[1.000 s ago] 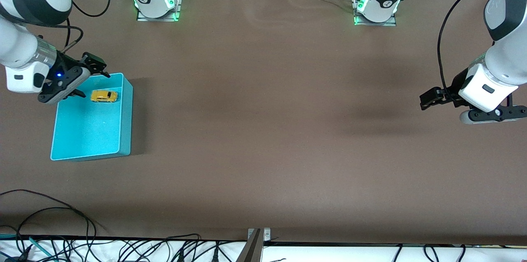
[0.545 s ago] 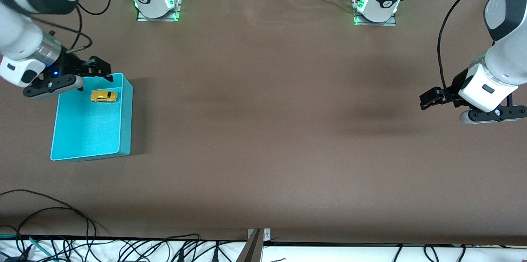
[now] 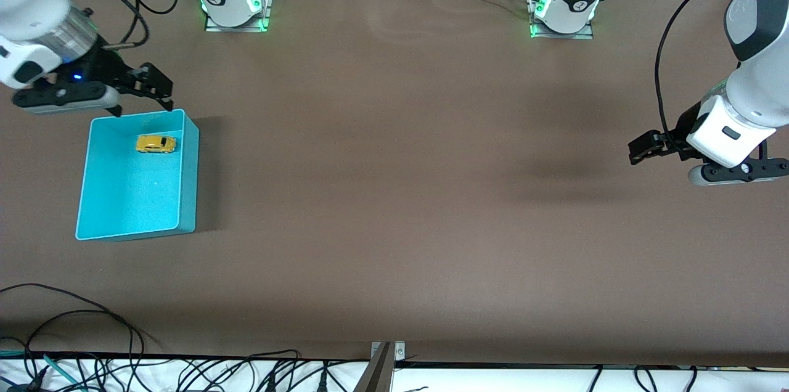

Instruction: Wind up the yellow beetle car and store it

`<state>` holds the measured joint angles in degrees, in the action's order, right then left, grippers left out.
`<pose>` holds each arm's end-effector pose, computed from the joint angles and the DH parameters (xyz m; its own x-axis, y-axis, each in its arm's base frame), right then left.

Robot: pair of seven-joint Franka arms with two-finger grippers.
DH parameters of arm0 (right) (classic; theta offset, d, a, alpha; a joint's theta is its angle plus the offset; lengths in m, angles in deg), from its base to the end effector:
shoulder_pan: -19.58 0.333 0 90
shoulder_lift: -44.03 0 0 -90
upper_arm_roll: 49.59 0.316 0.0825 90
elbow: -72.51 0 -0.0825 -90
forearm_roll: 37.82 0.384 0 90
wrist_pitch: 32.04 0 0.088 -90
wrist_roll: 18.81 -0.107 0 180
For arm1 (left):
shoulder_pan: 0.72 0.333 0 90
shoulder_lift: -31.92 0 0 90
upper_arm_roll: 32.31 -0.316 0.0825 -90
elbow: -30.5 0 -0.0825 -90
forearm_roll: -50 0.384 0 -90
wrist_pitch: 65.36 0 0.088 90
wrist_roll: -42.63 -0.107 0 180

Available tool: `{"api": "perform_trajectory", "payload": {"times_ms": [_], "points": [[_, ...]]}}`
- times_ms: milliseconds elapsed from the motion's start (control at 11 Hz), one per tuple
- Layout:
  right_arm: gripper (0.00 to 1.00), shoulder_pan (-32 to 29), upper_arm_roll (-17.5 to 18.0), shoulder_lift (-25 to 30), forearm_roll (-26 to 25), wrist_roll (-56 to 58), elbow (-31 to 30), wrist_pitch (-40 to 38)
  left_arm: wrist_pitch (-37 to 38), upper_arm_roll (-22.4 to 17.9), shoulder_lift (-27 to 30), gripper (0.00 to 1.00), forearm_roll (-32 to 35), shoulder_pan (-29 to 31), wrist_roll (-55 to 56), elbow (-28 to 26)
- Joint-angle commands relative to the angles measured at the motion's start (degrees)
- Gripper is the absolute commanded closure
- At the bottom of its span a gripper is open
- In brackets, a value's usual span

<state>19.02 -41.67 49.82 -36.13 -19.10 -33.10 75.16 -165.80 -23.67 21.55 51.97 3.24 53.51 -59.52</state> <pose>0.5387 0.0749 0.5762 0.9852 0.1145 0.1274 0.1174 -0.9930 -0.0158 0.6170 -0.0404 0.5351 0.9945 0.1043 0.0042 0.1043 -0.9945 -0.0061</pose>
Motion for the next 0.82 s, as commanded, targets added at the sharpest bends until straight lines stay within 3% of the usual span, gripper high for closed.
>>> {"api": "perform_trajectory", "payload": {"times_ms": [0, 364, 727], "points": [[0.0, 1.4, -2.5, -2.4, -1.0, -0.3, 3.8, -2.1, 1.0, -0.1, -0.2, 0.0, -1.0, 0.0, -1.3, 1.2], [0.0, 1.1, -5.5, -2.6, -2.1, 2.9, 3.9, -2.0, 1.0, 0.0, -0.2, 0.0, -1.0, 0.0, -1.3, 1.2], [0.0, 0.9, -6.0, -2.6, -1.9, 2.8, 5.4, -2.2, 1.0, 0.3, -0.2, 0.0, -1.0, 0.0, -1.3, 1.2]]}}
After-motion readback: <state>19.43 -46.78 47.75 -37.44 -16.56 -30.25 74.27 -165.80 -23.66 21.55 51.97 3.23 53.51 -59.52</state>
